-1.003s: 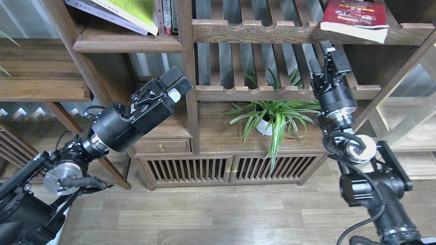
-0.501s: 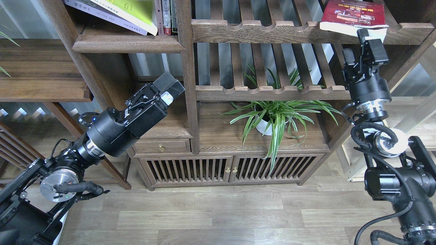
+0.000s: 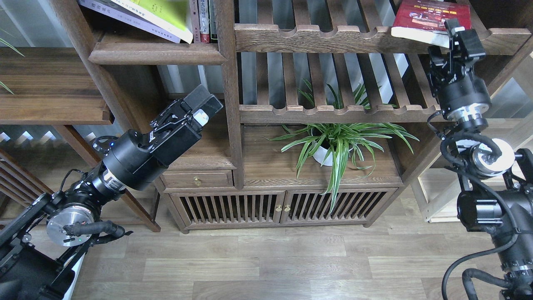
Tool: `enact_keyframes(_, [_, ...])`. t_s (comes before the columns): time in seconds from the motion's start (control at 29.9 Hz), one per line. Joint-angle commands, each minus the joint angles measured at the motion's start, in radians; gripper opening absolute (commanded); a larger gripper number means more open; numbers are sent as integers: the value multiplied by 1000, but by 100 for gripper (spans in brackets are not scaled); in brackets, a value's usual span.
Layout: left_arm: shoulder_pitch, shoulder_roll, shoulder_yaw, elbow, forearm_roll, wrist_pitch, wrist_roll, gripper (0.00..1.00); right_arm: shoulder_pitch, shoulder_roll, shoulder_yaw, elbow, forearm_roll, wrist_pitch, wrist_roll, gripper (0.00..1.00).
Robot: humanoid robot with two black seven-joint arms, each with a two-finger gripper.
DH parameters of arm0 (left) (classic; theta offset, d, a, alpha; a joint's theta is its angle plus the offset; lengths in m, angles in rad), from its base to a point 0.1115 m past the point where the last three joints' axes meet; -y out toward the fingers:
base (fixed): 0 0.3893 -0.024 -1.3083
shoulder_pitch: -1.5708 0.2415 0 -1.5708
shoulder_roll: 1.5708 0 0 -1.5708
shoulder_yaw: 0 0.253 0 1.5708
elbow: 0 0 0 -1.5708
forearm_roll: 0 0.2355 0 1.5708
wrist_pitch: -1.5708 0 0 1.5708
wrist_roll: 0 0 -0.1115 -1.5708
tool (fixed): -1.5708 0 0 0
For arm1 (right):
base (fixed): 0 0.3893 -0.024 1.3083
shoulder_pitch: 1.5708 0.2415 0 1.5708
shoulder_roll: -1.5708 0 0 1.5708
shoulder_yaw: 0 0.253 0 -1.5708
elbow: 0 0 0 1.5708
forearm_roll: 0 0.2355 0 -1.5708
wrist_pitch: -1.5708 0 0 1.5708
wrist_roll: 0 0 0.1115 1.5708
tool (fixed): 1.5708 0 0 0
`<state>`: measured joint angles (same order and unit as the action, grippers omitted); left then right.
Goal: Organize books on shelf
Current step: 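Grasp the red book on the top shelf with the right gripper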
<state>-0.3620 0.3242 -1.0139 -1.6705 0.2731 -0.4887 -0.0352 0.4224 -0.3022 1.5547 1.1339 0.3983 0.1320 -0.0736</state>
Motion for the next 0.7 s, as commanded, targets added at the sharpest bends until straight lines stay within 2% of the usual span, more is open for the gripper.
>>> enact_keyframes(0.0, [0, 1, 0, 0, 0, 0, 0, 97, 32, 0, -5, 1, 2, -61, 0, 79])
enact_keyframes(0.4, [0, -1, -2, 0, 0, 0, 8, 97, 102, 0, -5, 1, 5, -249, 0, 74])
enact_keyframes(0.57, [0, -1, -2, 0, 0, 0, 9, 97, 107, 0, 4, 1, 4, -267, 2, 61])
enact_keyframes(0.67, [0, -1, -2, 0, 0, 0, 9, 97, 113, 0, 5, -2, 4, -270, 3, 56])
